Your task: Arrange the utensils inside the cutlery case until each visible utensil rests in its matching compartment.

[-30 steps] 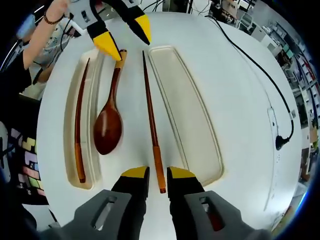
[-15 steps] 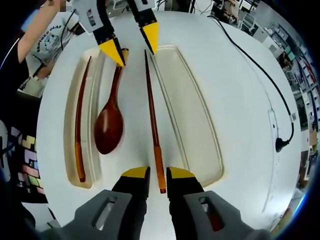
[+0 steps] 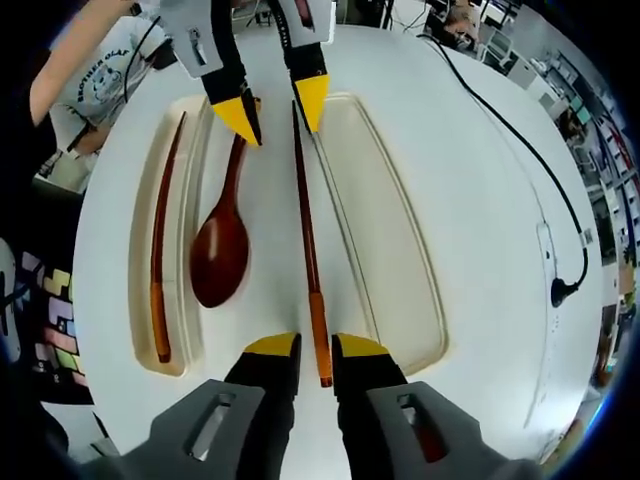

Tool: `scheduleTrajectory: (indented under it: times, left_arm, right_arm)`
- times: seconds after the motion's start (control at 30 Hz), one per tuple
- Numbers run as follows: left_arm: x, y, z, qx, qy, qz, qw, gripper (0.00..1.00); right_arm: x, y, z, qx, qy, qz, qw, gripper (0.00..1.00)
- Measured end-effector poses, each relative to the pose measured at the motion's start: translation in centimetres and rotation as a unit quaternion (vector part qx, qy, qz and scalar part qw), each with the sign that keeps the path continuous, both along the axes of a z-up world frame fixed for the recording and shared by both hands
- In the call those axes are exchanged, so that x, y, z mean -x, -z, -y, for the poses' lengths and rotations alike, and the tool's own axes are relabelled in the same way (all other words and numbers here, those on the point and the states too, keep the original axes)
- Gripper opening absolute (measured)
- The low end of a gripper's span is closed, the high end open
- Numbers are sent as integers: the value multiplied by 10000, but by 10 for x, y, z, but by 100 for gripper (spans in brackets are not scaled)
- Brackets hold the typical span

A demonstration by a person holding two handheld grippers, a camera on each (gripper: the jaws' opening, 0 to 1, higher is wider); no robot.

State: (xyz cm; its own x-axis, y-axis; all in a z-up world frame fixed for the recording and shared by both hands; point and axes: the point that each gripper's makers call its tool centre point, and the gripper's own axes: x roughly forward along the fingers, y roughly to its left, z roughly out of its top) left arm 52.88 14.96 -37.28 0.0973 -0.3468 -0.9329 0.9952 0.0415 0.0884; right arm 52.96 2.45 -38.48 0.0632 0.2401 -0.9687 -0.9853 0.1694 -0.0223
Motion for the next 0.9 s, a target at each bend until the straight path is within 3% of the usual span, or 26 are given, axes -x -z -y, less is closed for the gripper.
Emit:
scheduleTrajectory:
  times: [0.33,0.53,0.9]
  left_arm:
    - [-3,6,-1,-292,-11,-157,9994,22]
    - [-3,7,-3,-331,-205,-438,9983,21]
    - [-15,8,-2,-660,-319,-505,9960,5]
  right_arm:
    - [-3,-1,-1,-51,-13,17,10000,11]
    - [-6,-2,-1,-79,-78,9,9999,11]
    - [0,-2,-2,-135,-368,94,9992,10]
